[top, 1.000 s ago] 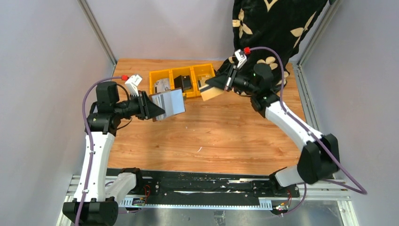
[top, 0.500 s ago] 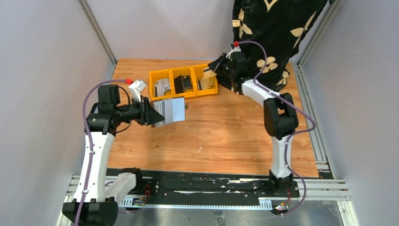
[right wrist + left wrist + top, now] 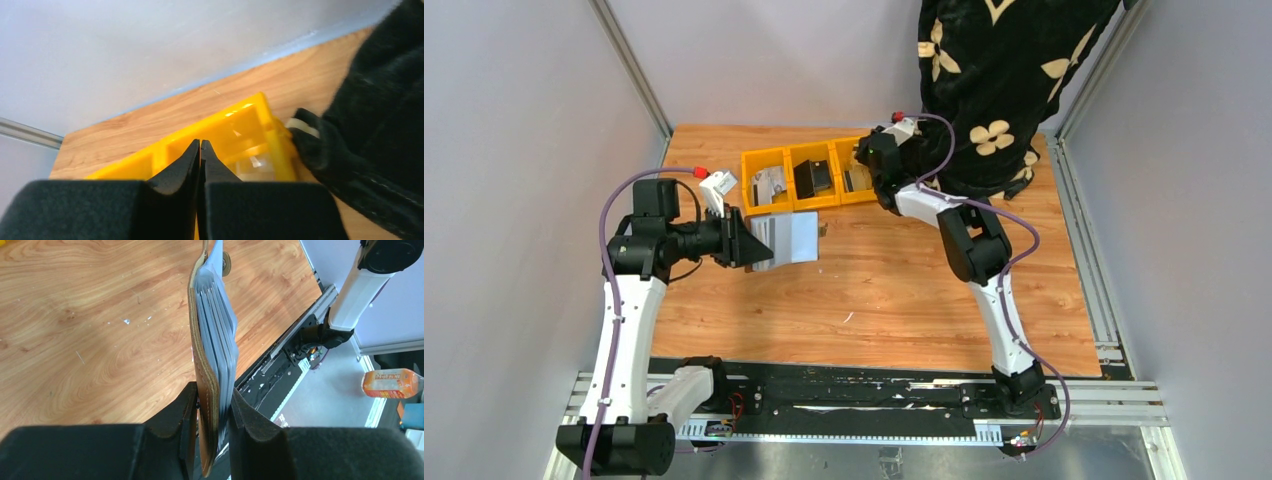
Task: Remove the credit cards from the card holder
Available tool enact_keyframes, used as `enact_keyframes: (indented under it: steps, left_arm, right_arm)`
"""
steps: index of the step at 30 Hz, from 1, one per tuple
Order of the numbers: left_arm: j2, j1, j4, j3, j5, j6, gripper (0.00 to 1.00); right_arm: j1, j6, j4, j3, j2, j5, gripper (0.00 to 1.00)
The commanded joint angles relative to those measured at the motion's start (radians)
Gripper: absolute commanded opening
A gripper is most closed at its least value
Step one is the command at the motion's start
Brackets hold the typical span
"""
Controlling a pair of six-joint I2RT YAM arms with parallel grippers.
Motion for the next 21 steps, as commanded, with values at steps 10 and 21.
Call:
enact_keyframes:
  steps: [10, 21]
  left_arm:
    - [0.001, 0.009, -0.076, 0.086, 0.042, 0.09, 0.0]
    - [0.009, 0.042, -0.152, 0.178, -0.01, 0.151, 0.0]
  right_arm:
    - [0.044, -0.139, 0.112, -0.019, -0.02, 0.164, 0.53]
    - [0.062, -0.278, -0.241, 0.182, -0.011, -0.132, 0.68]
